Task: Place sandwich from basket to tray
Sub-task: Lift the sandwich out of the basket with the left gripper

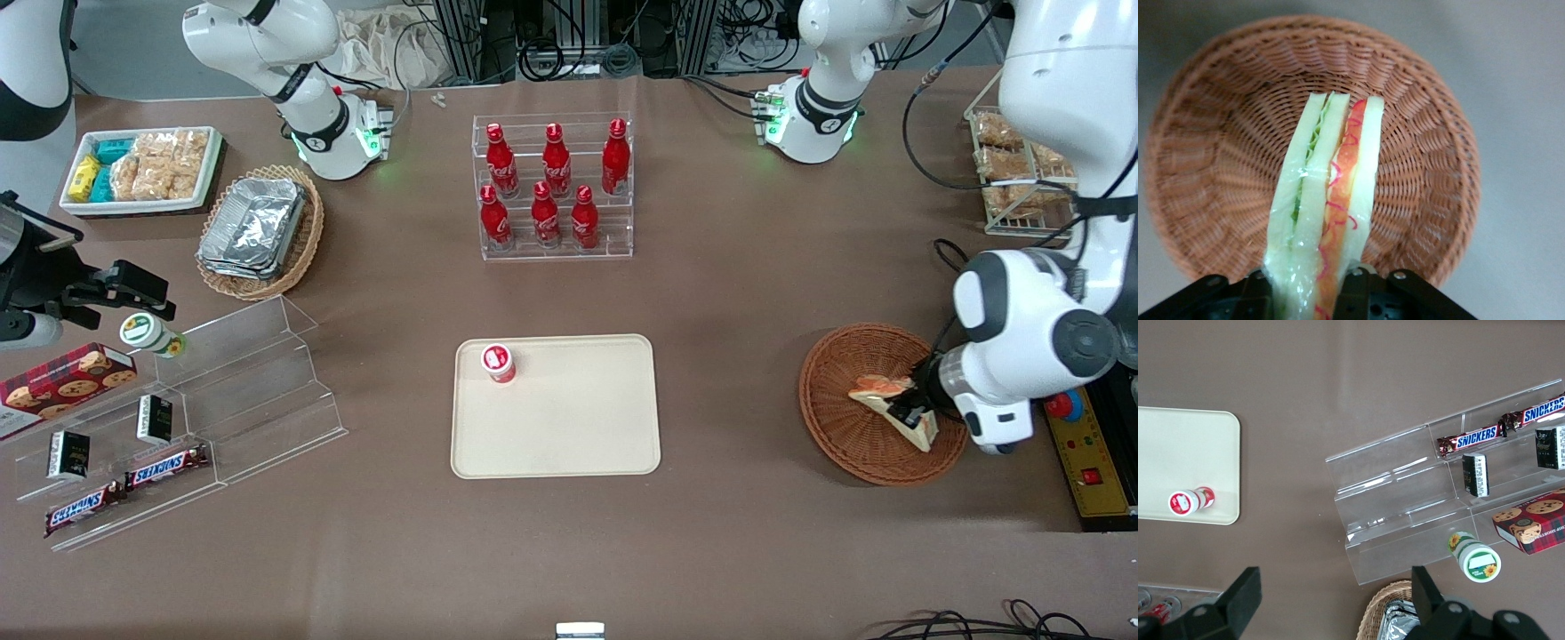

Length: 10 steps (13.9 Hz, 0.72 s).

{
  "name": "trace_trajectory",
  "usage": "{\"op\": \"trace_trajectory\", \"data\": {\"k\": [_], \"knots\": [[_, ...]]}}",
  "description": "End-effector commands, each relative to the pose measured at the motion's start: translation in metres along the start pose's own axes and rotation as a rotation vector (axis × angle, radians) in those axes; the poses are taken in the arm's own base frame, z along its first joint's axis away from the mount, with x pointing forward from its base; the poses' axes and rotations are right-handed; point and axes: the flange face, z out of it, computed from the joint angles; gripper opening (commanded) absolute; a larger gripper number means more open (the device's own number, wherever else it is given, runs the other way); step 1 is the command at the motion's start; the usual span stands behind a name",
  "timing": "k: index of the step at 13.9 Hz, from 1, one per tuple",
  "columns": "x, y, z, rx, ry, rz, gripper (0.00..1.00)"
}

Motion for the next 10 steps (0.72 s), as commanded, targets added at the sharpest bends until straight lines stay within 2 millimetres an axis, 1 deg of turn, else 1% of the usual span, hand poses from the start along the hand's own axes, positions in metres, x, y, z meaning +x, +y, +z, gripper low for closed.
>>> {"op": "trace_trajectory", "data": {"k": [1, 2, 3, 4, 5, 6, 8, 9, 10], "knots": [[-0.015, 0.017, -0.085, 0.035, -0.024, 0.030, 0.00], [-0.023, 0.021, -0.114, 0.038, -0.032, 0.052, 0.00], [-0.037, 0.028, -0.143, 0.036, -0.043, 0.097, 0.00], [-0.055, 0.037, -0.168, 0.029, -0.057, 0.180, 0.00], [-0.073, 0.046, -0.185, 0.014, -0.062, 0.288, 0.00], [-0.096, 0.056, -0.190, 0.004, -0.069, 0.381, 0.00], [-0.147, 0.078, -0.195, -0.020, -0.089, 0.495, 0.00], [-0.174, 0.091, -0.194, -0.039, -0.103, 0.551, 0.00], [-0.197, 0.107, -0.182, -0.056, -0.122, 0.599, 0.00]]}}
